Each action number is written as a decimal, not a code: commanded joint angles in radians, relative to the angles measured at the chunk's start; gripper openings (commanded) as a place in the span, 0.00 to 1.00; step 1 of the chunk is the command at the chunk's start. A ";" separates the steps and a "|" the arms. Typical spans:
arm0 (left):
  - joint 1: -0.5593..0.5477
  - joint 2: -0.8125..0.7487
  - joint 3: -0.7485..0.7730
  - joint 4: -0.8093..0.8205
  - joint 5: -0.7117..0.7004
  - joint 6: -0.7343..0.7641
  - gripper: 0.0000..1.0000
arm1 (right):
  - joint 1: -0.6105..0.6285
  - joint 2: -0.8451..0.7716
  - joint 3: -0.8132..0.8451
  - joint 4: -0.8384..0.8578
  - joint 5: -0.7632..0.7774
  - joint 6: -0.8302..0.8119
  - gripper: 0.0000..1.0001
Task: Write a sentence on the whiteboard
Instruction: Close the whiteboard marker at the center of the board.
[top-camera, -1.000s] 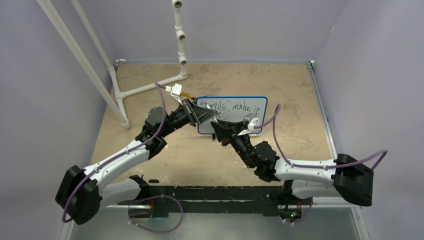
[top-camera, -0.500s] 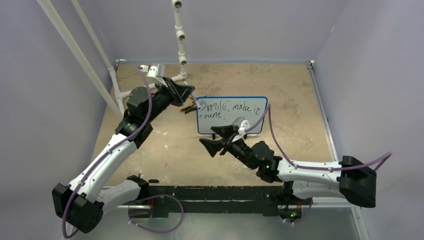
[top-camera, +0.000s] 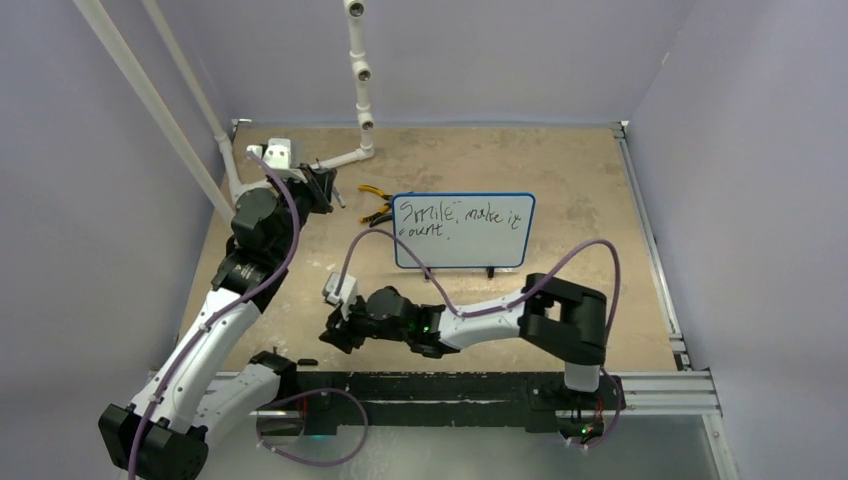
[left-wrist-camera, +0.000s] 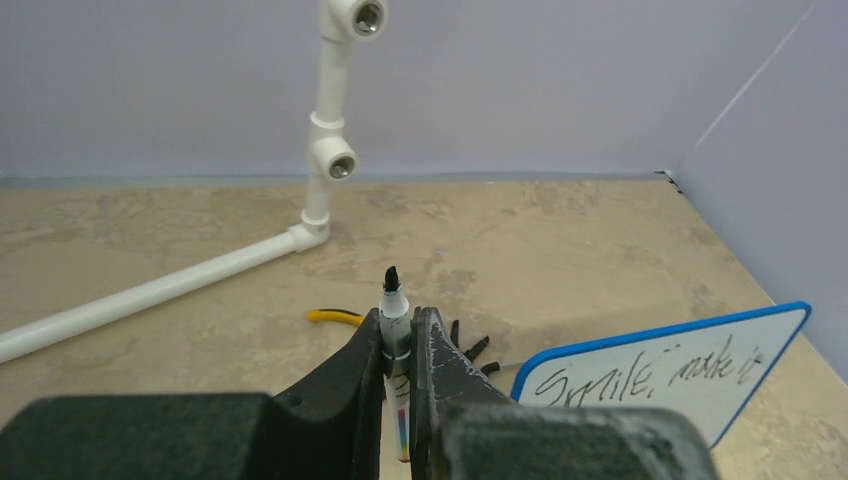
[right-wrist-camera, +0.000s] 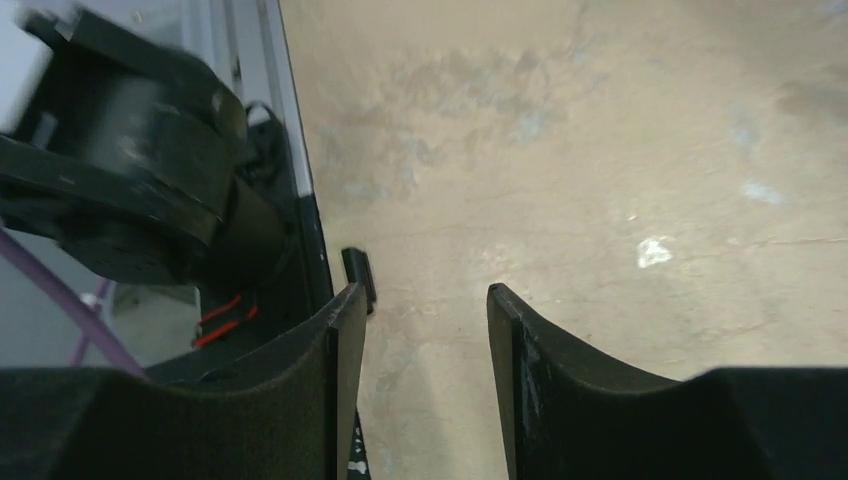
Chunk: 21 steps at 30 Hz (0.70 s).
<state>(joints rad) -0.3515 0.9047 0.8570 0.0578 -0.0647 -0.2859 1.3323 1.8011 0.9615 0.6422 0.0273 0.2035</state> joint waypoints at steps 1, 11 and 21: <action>0.013 -0.038 0.000 0.017 -0.100 0.058 0.00 | 0.017 0.080 0.103 -0.058 -0.109 -0.094 0.49; 0.064 -0.023 0.004 0.008 -0.060 0.022 0.00 | 0.055 0.228 0.214 -0.072 -0.215 -0.245 0.45; 0.071 -0.014 0.004 -0.001 -0.052 0.013 0.00 | 0.076 0.329 0.320 -0.135 -0.212 -0.280 0.39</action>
<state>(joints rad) -0.2882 0.8890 0.8543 0.0383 -0.1261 -0.2691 1.4055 2.1235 1.2263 0.5247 -0.1749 -0.0380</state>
